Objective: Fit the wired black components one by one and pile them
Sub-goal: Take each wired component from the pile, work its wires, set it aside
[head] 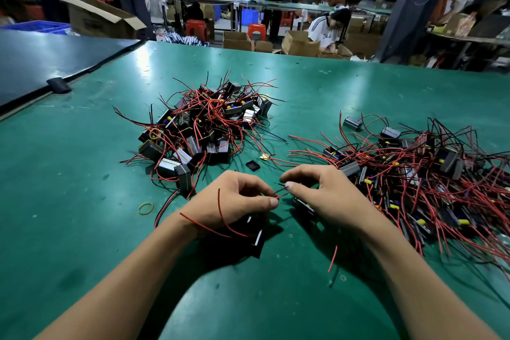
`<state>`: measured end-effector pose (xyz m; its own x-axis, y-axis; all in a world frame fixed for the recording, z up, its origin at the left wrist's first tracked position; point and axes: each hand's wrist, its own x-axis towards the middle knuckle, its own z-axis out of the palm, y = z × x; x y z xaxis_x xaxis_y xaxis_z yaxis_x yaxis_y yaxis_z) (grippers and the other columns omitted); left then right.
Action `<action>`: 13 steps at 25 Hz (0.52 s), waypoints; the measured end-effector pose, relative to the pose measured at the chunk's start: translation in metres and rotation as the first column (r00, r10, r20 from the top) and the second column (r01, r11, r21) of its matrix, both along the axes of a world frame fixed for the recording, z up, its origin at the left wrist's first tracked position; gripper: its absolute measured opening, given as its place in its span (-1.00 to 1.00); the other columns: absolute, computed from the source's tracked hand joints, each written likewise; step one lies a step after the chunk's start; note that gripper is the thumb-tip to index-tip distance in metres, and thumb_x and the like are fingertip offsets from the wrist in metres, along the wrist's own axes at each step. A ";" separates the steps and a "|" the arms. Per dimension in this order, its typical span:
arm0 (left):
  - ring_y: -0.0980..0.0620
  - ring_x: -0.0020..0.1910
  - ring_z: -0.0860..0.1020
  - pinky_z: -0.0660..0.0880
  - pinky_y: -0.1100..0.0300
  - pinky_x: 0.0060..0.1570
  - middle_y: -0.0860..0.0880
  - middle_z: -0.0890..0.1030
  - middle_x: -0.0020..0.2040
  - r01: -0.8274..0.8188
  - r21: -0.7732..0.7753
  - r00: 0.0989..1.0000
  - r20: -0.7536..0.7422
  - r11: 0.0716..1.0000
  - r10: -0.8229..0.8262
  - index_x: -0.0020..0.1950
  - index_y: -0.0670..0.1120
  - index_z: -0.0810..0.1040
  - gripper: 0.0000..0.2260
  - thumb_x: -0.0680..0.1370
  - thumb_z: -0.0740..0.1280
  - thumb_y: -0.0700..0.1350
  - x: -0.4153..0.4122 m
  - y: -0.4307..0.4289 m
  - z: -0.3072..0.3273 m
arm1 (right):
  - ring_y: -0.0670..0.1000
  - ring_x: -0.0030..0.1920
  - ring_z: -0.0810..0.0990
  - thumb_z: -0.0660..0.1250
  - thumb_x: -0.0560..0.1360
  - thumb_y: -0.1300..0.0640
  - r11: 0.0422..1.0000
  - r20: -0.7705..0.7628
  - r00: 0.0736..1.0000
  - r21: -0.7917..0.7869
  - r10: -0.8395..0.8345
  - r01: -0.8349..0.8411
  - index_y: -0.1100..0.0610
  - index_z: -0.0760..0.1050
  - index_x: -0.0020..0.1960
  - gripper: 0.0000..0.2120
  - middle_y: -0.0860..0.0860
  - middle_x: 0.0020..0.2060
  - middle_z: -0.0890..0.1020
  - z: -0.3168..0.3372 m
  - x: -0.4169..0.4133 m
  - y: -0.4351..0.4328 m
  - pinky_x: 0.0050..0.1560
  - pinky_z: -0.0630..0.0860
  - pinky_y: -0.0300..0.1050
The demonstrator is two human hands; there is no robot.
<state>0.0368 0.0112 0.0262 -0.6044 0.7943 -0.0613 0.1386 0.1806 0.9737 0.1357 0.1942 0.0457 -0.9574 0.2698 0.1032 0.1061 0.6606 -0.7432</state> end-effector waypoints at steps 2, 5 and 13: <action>0.06 -0.31 0.51 0.43 0.17 -0.19 -0.05 0.62 -0.32 -0.064 0.029 0.997 -0.030 0.998 0.065 -0.13 -0.12 0.69 -0.97 0.49 0.47 -0.18 -0.004 0.001 -0.002 | -0.27 -0.15 0.60 0.38 0.57 0.14 0.999 -0.041 0.999 -0.040 -0.025 0.023 -0.02 0.67 0.02 -0.88 -0.18 -0.21 0.68 -0.007 0.003 -0.002 -0.05 0.47 -0.33; 0.20 -0.45 0.47 0.37 0.39 -0.38 0.03 0.63 -0.39 -0.132 0.056 0.990 -0.043 0.990 0.134 -0.13 -0.07 0.69 -0.91 0.54 0.40 -0.19 -0.006 -0.001 -0.002 | -0.18 -0.06 0.64 0.40 0.54 0.17 0.996 -0.067 0.997 -0.088 -0.037 0.031 -0.04 0.63 0.10 -0.82 -0.13 -0.14 0.70 -0.013 0.007 -0.003 0.01 0.49 -0.30; 0.15 -0.43 0.49 0.38 0.41 -0.42 -0.01 0.66 -0.37 -0.187 0.084 0.982 0.041 0.979 0.184 -0.13 -0.07 0.64 -0.91 0.53 0.40 -0.24 -0.007 0.000 0.000 | -0.11 -0.22 0.63 0.47 0.49 0.17 0.987 -0.166 0.976 -0.101 -0.142 0.126 0.01 0.64 -0.09 -0.93 -0.09 -0.25 0.68 -0.020 0.009 -0.008 -0.14 0.53 -0.23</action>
<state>0.0300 0.0108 0.0260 -0.7405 0.6717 -0.0191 0.0787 0.1150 0.9902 0.1443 0.1863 0.0262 -0.8817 0.4100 0.2333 0.0542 0.5794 -0.8132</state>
